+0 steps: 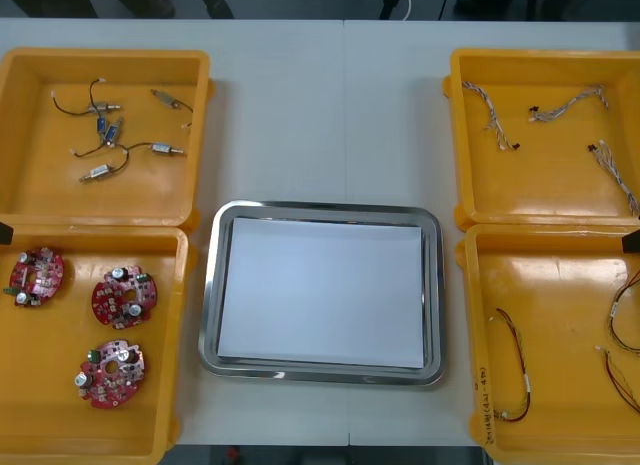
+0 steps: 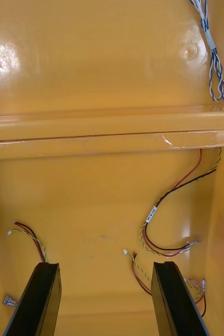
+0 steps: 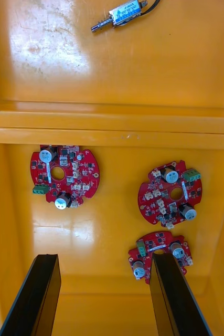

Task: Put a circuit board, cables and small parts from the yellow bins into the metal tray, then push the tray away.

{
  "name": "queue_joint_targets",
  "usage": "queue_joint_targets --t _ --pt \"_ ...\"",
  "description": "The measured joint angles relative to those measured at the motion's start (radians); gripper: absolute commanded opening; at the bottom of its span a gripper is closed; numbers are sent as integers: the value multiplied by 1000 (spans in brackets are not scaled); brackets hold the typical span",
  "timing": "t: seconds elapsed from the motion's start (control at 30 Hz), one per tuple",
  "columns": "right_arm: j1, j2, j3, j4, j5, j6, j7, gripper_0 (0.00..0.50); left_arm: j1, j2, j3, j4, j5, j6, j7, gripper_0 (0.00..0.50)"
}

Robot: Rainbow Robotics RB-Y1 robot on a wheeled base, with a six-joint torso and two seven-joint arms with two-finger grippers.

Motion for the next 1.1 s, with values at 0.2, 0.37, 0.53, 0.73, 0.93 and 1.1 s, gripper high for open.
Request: queue_joint_targets --t 0.2,0.37,0.53,0.73,0.93,1.1 --pt "0 0 0 0 0 0 0 500 0 0 0 0 0 0 0 500" --pt "0 0 0 0 0 0 0 500 0 0 0 0 0 0 0 500" --pt "0 0 0 0 0 0 0 500 0 0 0 0 0 0 0 500" --pt "0 0 0 0 0 0 0 500 0 0 0 0 0 0 0 500" --pt "0 0 0 0 0 0 0 500 0 0 0 0 0 0 0 500" --pt "0 0 0 0 0 0 0 500 7 -8 -1 1 0 0 0 500"
